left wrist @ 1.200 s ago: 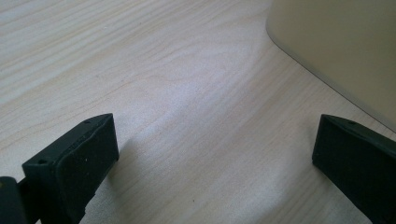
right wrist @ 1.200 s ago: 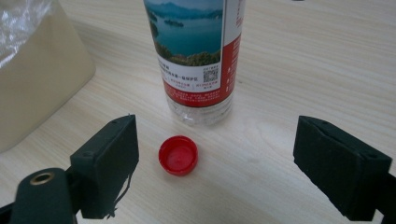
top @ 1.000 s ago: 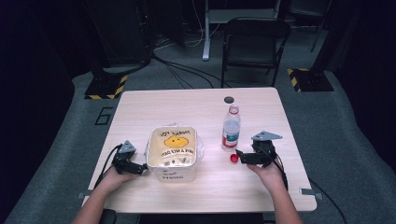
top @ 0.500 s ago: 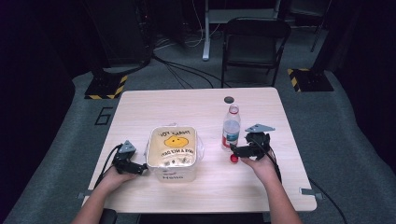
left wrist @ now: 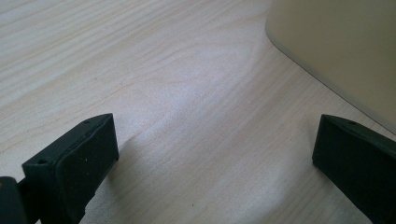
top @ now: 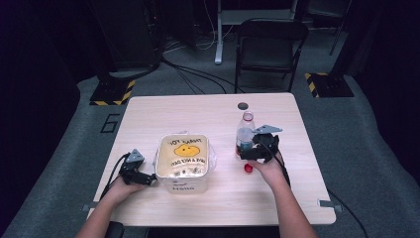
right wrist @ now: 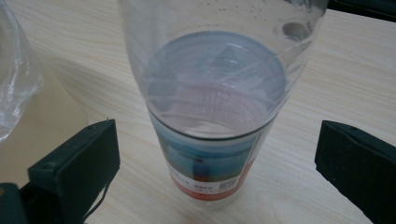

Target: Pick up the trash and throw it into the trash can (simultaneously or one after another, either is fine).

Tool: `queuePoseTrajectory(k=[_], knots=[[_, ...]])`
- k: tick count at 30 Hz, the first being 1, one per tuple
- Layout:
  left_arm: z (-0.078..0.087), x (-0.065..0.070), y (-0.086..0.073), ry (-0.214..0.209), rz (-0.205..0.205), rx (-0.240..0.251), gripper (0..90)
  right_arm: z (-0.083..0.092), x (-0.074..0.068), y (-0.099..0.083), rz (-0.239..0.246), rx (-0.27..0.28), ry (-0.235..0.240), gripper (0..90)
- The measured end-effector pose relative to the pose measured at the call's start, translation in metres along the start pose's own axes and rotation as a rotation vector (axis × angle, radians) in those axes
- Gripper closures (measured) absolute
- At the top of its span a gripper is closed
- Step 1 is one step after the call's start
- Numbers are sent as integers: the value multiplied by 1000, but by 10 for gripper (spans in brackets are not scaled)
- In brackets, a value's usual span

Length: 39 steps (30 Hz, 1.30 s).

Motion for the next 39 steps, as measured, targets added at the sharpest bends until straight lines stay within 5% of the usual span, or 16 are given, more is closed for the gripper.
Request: queuePoseTrajectory(k=[15, 24, 32, 39], knots=[[0, 0, 0, 0, 1, -3, 1, -5, 1, 13, -19, 52, -13, 5], [0, 0, 0, 0, 3, -2, 2, -5, 1, 21, -39, 96, 16, 103], [0, 0, 0, 1, 2, -2, 2, -8, 0, 22, -15, 99, 21, 142], [0, 0, 0, 0, 2, -2, 2, -5, -1, 25, 16, 121, 11, 268]])
Point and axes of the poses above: each handheld gripper's, and its own axes: z roughly backward along the jaws, y roughly out of its top, x roughly to its right, the point moved 8 cm from there along -z, roughly forward along the jaws, and after that the axes turned 1 degree about -y, right-handed, at the moved point
